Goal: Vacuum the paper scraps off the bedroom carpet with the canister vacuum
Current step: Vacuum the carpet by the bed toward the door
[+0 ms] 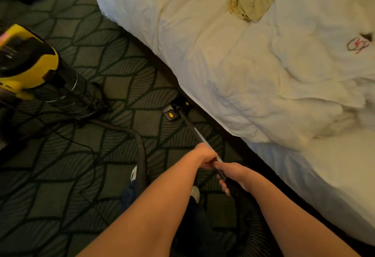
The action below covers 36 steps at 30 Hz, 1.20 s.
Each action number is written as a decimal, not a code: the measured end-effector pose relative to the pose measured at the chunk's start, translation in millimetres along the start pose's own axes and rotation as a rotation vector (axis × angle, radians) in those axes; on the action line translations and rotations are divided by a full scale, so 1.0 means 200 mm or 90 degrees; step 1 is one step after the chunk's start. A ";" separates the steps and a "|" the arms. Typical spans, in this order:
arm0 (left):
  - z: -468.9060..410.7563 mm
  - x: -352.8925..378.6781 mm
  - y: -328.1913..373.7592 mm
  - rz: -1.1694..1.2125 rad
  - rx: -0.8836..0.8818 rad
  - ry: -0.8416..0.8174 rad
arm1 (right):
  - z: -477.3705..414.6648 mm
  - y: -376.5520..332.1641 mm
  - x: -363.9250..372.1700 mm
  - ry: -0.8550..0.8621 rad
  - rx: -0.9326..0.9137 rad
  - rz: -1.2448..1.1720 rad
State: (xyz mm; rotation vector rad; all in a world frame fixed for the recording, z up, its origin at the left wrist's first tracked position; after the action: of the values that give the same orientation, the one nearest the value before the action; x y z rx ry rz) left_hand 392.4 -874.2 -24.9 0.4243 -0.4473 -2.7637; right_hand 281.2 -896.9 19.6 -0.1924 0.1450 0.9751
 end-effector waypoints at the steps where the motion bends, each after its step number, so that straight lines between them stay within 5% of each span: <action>1: 0.01 0.01 -0.01 -0.013 0.003 0.001 | 0.00 0.03 0.00 -0.004 0.008 -0.004; 36: 0.54 0.10 -0.69 -0.319 0.120 -0.179 | 0.34 0.88 0.45 0.065 0.094 -0.103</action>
State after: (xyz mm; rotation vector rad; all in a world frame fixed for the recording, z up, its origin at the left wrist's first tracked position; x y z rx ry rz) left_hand 304.4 -728.4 19.9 0.2076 -0.7635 -3.3004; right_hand 186.7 -712.7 50.9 -0.1158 0.2892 0.7896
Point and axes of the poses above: each hand's wrist, its own z-axis away from the middle knuckle, its own x-axis out of the palm, y = z × x, the point moved 5 cm from there along -z, towards the middle knuckle, and after that the axes turned 12 degrees about y, right-handed, at the moved point
